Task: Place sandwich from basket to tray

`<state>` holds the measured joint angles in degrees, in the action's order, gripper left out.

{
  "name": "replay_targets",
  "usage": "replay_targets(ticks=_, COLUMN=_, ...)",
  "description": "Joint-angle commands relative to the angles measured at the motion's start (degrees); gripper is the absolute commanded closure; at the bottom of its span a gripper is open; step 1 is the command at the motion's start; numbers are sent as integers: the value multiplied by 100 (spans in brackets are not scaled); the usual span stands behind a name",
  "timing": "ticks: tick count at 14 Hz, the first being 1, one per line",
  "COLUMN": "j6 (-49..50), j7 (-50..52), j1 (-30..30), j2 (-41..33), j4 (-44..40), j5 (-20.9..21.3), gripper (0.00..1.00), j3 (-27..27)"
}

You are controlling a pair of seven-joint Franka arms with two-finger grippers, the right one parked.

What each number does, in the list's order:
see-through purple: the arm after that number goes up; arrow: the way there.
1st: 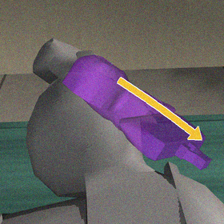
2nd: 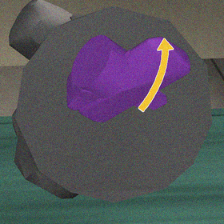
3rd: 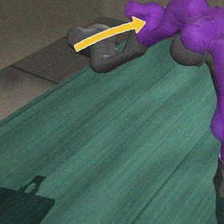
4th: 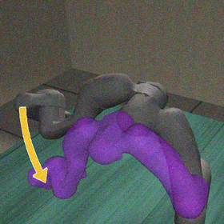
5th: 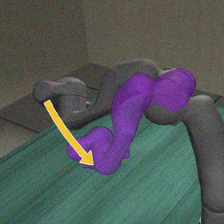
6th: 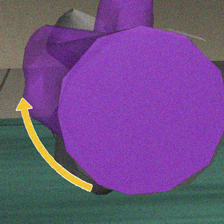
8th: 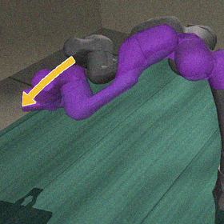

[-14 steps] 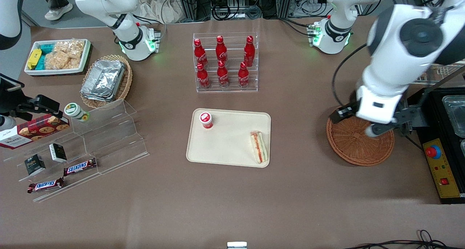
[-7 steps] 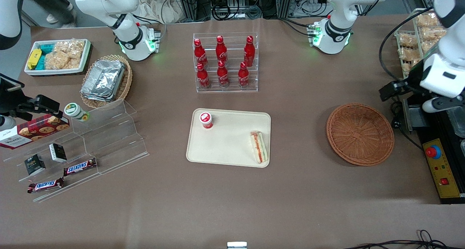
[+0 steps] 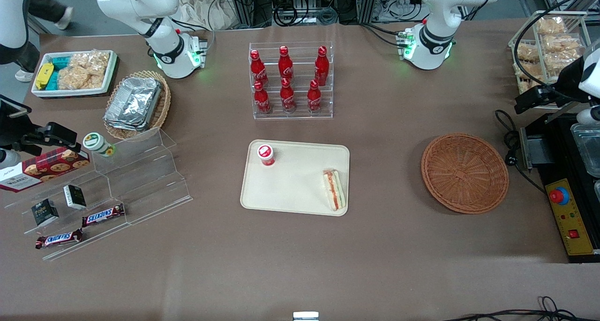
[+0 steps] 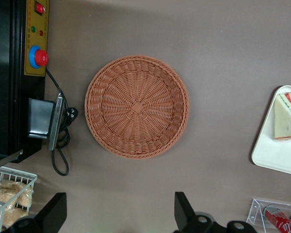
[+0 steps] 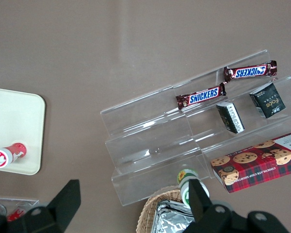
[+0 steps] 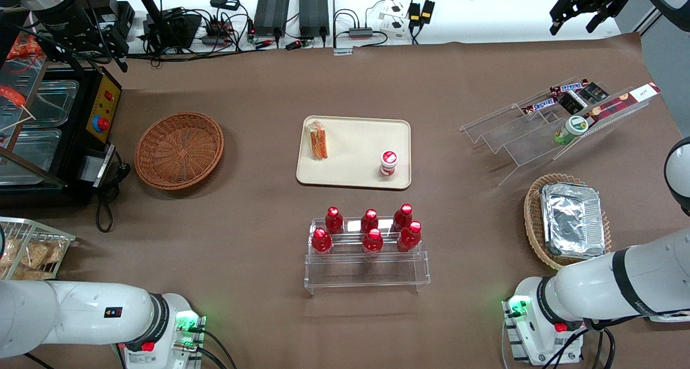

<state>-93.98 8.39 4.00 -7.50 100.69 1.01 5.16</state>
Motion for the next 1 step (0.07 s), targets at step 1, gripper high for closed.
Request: replay_targets(ticks=1, j6=143, j7=-22, j1=84, j2=46, j4=-224, j5=-31, gripper=0, j3=55)
